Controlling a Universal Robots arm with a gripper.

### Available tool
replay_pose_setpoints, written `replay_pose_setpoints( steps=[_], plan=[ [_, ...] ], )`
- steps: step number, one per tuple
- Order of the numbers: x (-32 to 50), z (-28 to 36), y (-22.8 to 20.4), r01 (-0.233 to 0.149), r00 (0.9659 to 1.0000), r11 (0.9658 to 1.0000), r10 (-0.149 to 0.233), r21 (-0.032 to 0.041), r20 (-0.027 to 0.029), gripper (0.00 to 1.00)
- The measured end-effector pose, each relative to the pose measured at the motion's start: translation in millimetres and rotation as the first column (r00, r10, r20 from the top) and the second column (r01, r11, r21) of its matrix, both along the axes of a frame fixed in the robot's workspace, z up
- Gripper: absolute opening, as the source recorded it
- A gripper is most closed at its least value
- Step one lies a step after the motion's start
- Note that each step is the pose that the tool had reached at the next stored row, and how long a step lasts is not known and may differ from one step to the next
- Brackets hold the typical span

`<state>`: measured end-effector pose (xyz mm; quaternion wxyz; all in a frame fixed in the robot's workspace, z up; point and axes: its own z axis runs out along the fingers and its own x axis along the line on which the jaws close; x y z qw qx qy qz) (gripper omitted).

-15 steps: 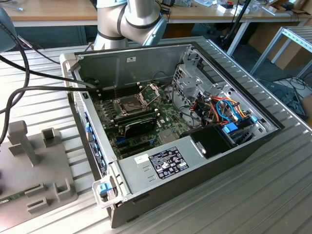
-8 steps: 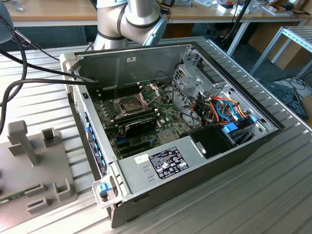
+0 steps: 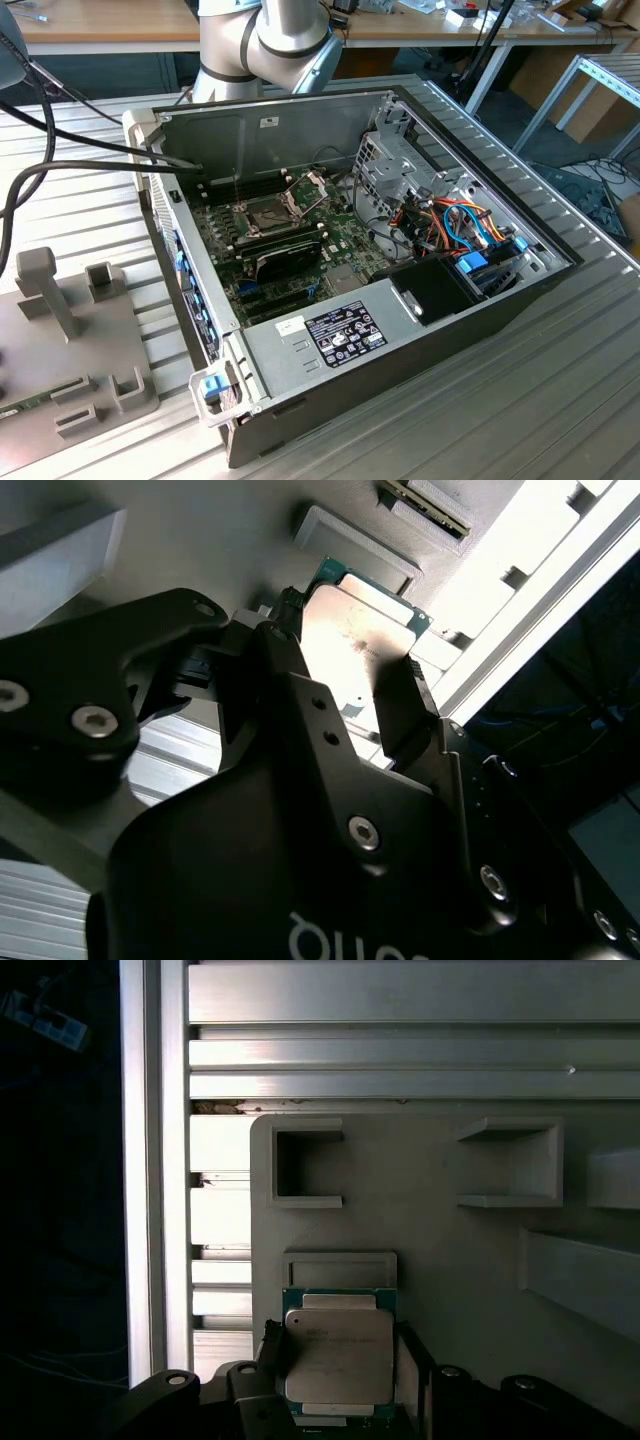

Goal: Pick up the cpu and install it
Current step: 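Pick up the cpu and move it towards the insertion slot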

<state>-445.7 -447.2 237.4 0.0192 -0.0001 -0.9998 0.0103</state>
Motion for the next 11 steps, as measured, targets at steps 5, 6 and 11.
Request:
replay_pose_setpoints(
  steps=[5,6,11],
  plan=[
    [0.0,0.0,0.0,0.0,1.0,1.0,0.0,0.0,0.0,0.54],
    [0.0,0.0,0.0,0.0,1.0,1.0,0.0,0.0,-0.0001,0.54],
    [0.0,2.8,0.0,0.0,1.0,1.0,0.0,-0.0001,-0.0002,0.54]
  ],
)
